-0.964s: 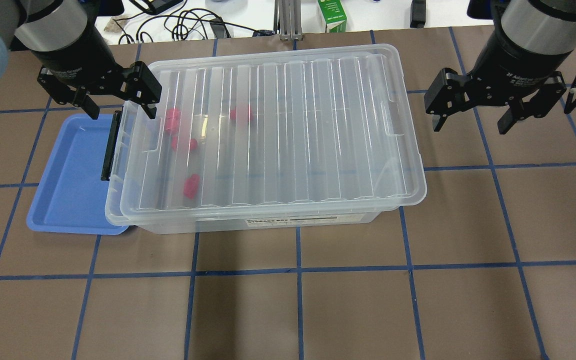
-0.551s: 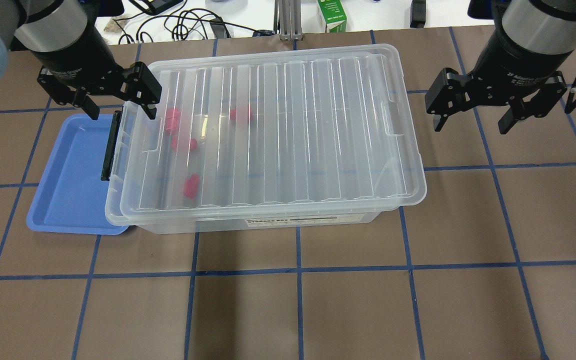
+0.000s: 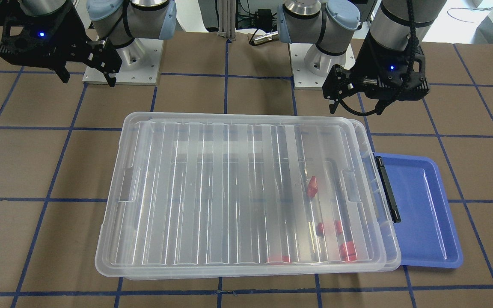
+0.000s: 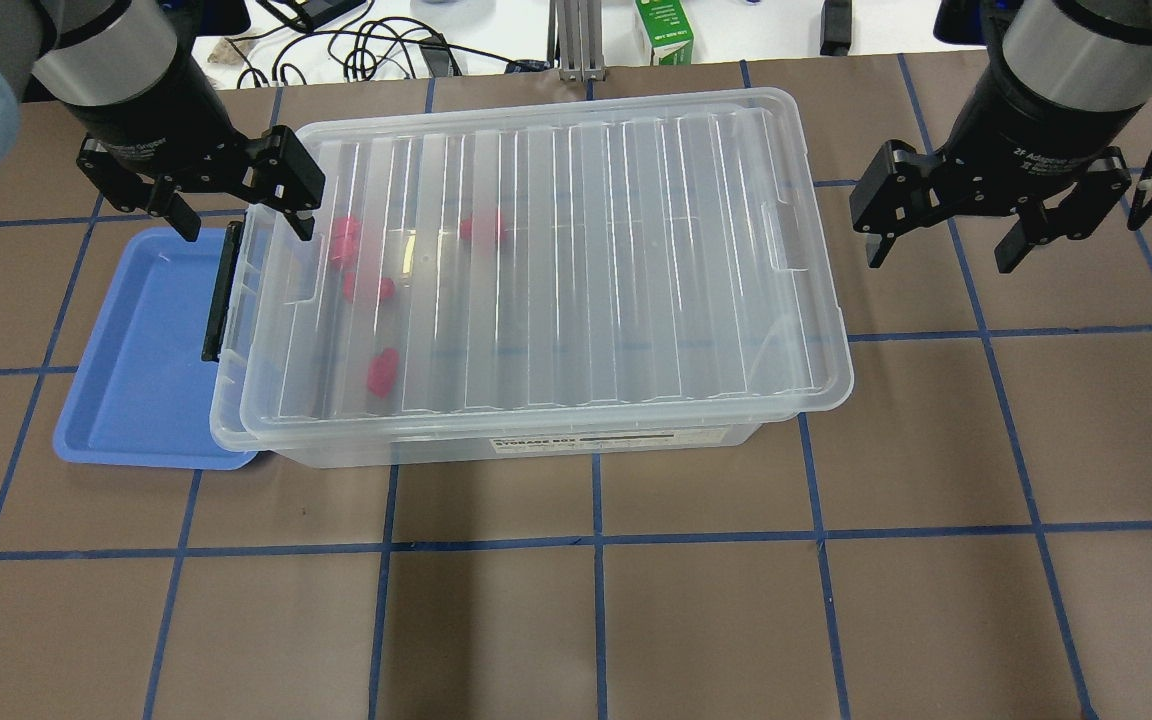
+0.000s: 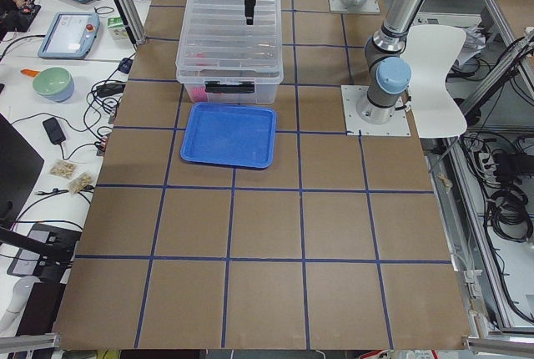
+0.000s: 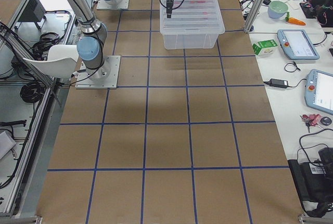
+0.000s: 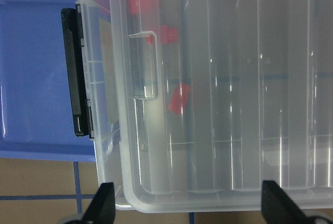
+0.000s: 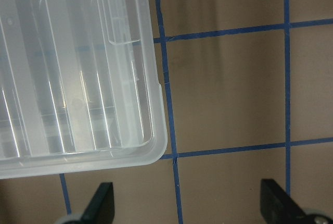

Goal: Place red block in blue tray from box

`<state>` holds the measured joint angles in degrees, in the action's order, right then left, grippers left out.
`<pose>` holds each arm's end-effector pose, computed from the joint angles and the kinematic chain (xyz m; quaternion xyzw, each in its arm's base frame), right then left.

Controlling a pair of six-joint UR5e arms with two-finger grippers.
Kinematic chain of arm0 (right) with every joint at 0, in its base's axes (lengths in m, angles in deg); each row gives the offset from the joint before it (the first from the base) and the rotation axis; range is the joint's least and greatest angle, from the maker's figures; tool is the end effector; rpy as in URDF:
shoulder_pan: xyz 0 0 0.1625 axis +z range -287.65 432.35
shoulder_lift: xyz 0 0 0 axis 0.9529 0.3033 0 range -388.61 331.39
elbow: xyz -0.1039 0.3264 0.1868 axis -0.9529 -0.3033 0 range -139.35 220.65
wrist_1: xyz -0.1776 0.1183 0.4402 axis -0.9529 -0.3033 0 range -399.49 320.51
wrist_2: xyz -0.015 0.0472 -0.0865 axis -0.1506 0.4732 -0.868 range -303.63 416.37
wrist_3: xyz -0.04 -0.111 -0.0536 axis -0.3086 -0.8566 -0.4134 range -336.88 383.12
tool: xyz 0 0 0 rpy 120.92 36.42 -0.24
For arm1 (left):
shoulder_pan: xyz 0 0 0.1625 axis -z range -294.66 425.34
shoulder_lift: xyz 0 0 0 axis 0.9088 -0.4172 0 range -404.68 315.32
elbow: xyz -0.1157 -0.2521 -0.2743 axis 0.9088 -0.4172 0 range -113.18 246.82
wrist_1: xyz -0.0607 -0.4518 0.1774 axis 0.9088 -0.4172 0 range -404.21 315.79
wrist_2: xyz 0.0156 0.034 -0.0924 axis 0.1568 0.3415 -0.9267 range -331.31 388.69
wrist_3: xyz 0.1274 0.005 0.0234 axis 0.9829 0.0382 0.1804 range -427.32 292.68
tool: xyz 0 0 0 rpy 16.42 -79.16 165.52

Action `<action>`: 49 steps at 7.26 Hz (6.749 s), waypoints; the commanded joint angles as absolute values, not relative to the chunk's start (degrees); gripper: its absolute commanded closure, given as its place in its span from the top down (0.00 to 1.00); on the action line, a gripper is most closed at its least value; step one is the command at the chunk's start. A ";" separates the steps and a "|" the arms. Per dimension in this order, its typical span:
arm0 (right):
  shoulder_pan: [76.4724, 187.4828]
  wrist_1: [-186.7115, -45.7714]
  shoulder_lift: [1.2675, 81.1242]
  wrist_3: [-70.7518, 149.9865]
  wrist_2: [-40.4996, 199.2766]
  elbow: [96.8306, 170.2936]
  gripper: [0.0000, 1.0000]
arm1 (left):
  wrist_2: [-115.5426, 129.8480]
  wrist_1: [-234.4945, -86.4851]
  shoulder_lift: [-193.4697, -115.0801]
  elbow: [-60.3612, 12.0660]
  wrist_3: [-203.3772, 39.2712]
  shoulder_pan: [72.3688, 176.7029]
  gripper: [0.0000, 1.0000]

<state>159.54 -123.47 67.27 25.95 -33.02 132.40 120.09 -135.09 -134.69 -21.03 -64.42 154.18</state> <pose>0.1089 -0.5308 0.4518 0.0493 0.9986 0.0164 0.0054 -0.1186 -0.5754 0.4427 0.0150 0.9998 -0.0105 0.0127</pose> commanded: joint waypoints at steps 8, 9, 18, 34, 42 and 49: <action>159.89 -142.32 48.03 25.58 -32.93 132.41 1.00 | 120.09 -135.09 -134.59 -21.24 -64.42 154.20 1.00; 159.89 -142.41 46.90 25.49 -33.02 132.33 1.00 | 120.09 -135.09 -134.59 -21.33 -64.42 154.20 1.00; 158.40 -142.68 45.22 24.52 -35.13 131.80 1.00 | 120.09 -135.09 -134.24 -21.42 -64.42 154.20 1.00; 148.38 -142.50 45.39 10.64 -40.93 131.18 1.00 | 120.09 -135.18 -134.77 -21.16 -64.42 154.29 1.00; 146.79 -142.06 46.18 8.08 -41.55 130.83 1.00 | 120.09 -135.18 -134.77 -21.33 -64.42 154.29 1.00; 146.97 -123.44 61.64 9.76 -38.56 125.12 1.00 | 119.13 -125.54 -138.10 -32.11 -62.58 153.93 1.00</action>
<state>146.96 -125.15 59.47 9.65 -38.52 125.23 119.32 -129.28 -137.57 -28.24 -63.02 153.98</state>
